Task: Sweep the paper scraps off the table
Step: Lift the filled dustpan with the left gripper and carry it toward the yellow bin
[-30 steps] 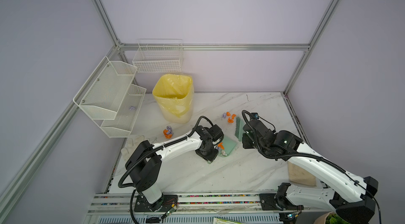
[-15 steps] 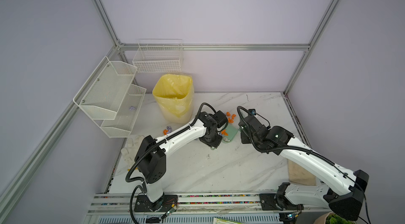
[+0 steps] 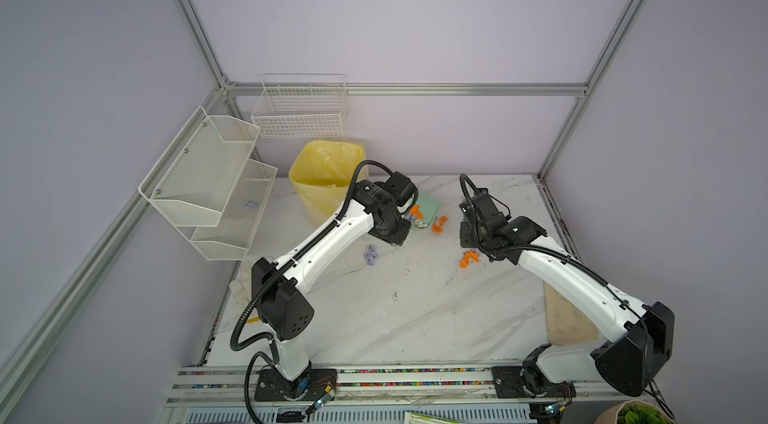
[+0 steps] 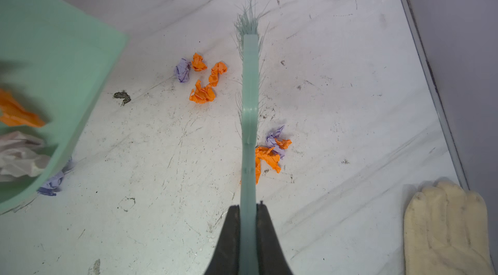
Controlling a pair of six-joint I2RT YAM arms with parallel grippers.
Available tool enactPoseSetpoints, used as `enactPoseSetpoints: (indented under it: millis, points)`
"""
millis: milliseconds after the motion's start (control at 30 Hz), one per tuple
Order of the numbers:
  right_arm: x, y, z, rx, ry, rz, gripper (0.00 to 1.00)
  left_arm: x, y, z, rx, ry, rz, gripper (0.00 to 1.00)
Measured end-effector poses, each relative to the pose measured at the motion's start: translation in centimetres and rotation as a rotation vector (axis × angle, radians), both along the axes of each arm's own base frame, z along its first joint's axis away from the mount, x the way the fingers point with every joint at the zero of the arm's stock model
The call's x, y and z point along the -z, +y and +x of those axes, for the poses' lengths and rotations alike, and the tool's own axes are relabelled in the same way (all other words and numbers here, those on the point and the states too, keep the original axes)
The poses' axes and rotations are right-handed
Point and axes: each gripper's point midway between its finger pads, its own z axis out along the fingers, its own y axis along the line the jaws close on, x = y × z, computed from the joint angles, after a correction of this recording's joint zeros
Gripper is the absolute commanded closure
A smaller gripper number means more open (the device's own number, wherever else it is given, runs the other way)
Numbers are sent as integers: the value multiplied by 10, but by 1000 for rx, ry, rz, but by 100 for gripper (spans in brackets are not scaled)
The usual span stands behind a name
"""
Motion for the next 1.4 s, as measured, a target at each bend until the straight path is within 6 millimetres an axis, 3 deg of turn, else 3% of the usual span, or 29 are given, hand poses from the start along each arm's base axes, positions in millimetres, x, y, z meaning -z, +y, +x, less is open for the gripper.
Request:
enactPoseSetpoints:
  millis: [200, 533, 767, 1067, 1400]
  points:
    - [-4, 5, 6, -9, -20, 33, 100, -35, 10, 13, -12, -89, -3, 100]
    - [-2, 16, 11, -30, -22, 74, 100, -66, 52, 39, -113, -158, -5, 100]
    - [-2, 24, 15, -47, -25, 114, 100, -120, 91, 59, -205, -302, -27, 100]
    - [1, 31, 17, -66, -16, 136, 100, -126, 163, 74, -370, -373, 122, 100]
    - [-11, 25, 7, -72, -60, 160, 100, -123, 211, 77, -455, -415, 320, 100]
